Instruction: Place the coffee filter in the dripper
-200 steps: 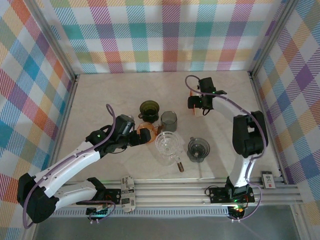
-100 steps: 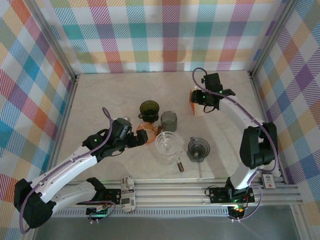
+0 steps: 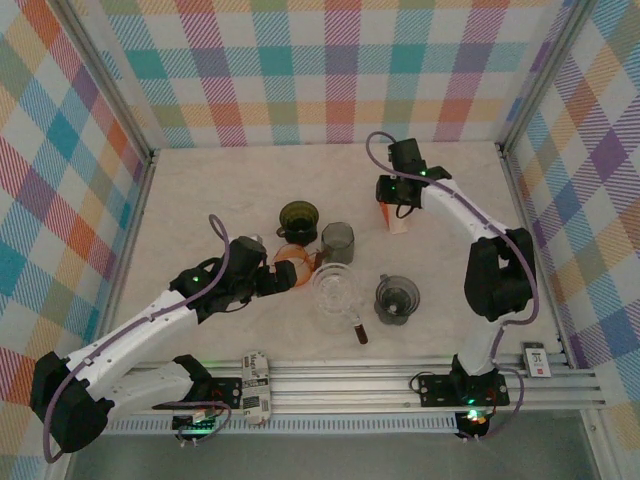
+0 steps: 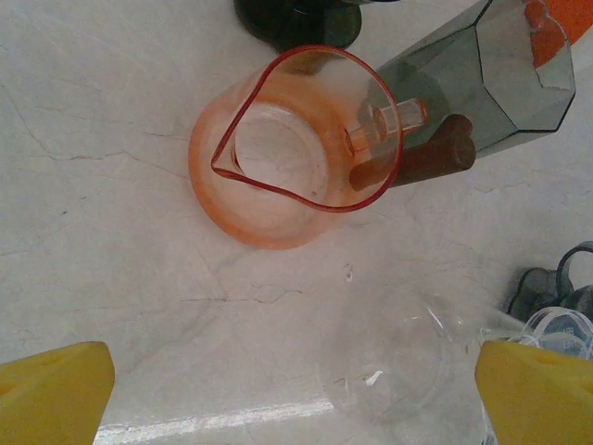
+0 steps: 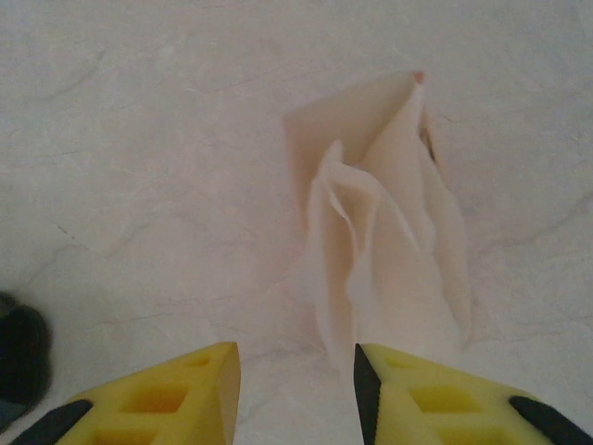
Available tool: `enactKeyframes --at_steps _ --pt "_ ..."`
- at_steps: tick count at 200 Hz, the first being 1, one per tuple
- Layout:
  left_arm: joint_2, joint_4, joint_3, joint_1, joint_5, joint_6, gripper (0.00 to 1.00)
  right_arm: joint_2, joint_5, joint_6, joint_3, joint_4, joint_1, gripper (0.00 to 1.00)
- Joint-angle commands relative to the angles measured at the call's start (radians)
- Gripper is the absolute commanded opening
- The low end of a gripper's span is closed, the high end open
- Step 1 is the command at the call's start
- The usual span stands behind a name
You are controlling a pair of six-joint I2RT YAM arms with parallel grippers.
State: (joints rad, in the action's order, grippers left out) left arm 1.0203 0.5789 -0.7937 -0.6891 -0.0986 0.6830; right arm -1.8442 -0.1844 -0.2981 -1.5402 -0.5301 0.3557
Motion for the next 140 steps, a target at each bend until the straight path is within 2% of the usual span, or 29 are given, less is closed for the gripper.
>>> enactKeyframes --at_steps 1,86,140 --pt "0.007 -0.014 0.013 0.011 -0.020 -0.016 1.00 -0.041 -0.053 0.045 -0.052 -0.043 0.022 0.38" --pt "0.015 -0.014 0.018 0.017 -0.018 -0.016 1.00 -0.155 -0.167 0.100 -0.174 -0.121 0.046 0.33" --pt "0.019 -0.008 0.011 0.020 -0.015 -0.017 1.00 -0.195 -0.187 0.119 -0.204 -0.121 0.049 0.32"
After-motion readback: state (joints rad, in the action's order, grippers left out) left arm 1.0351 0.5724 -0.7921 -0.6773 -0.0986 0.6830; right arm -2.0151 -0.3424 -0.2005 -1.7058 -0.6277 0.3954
